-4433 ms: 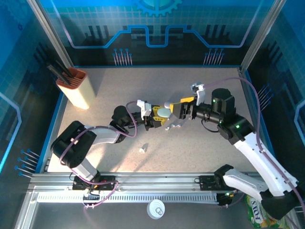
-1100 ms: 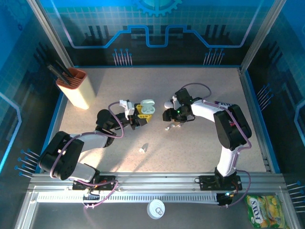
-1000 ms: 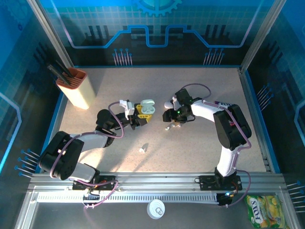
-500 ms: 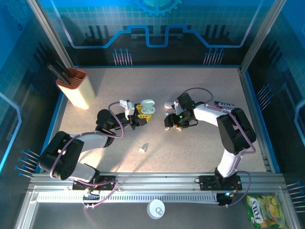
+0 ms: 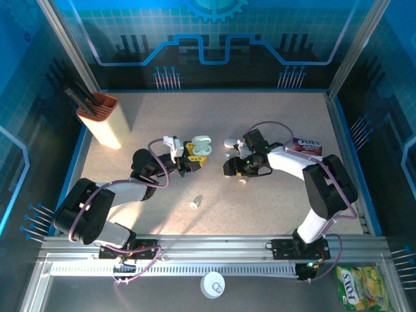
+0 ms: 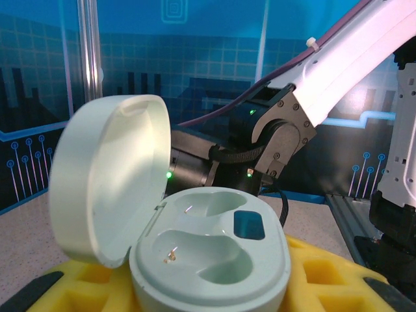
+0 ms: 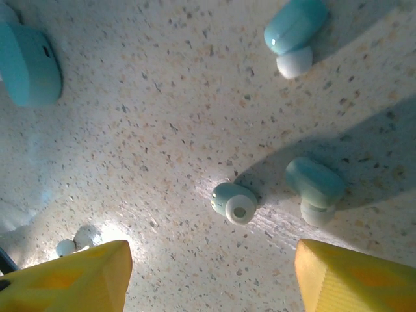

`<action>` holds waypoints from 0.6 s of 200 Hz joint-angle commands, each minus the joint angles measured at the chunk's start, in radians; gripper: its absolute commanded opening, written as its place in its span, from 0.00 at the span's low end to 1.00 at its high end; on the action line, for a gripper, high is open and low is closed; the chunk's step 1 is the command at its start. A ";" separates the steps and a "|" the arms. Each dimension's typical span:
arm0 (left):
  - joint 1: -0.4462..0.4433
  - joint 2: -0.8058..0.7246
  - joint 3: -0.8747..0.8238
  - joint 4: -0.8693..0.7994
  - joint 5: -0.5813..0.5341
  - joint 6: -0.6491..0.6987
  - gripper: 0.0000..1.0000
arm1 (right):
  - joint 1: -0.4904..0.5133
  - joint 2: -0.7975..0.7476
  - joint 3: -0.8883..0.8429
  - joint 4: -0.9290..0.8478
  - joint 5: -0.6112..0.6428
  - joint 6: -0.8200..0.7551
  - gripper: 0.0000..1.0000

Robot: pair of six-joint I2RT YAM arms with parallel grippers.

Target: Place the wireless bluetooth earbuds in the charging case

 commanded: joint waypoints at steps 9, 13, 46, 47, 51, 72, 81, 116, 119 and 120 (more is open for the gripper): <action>0.007 0.001 -0.009 0.041 0.008 -0.016 0.38 | -0.048 0.006 0.020 0.028 0.010 -0.013 0.66; 0.008 0.001 -0.009 0.040 0.008 -0.016 0.37 | -0.054 0.019 0.030 0.027 0.004 -0.019 0.66; 0.008 0.000 -0.003 0.035 0.009 -0.018 0.37 | -0.065 0.135 0.121 0.012 -0.056 -0.061 0.66; 0.008 0.001 -0.004 0.035 0.009 -0.018 0.37 | -0.065 0.139 0.123 0.012 -0.058 -0.063 0.66; 0.008 0.001 -0.005 0.035 0.009 -0.018 0.37 | -0.065 0.152 0.133 0.011 -0.065 -0.066 0.66; 0.007 -0.001 -0.006 0.032 0.007 -0.019 0.37 | -0.065 0.204 0.163 0.012 -0.101 -0.077 0.65; 0.009 -0.002 -0.009 0.031 0.007 -0.019 0.37 | -0.065 0.213 0.164 0.010 -0.112 -0.083 0.64; 0.007 -0.005 -0.006 0.022 0.005 -0.018 0.37 | -0.074 0.193 0.104 0.017 -0.126 -0.091 0.59; 0.007 -0.005 -0.008 0.020 0.005 -0.018 0.37 | -0.075 0.188 0.097 0.019 -0.127 -0.092 0.58; 0.007 -0.005 -0.007 0.020 0.005 -0.017 0.37 | -0.075 0.186 0.095 0.019 -0.127 -0.092 0.58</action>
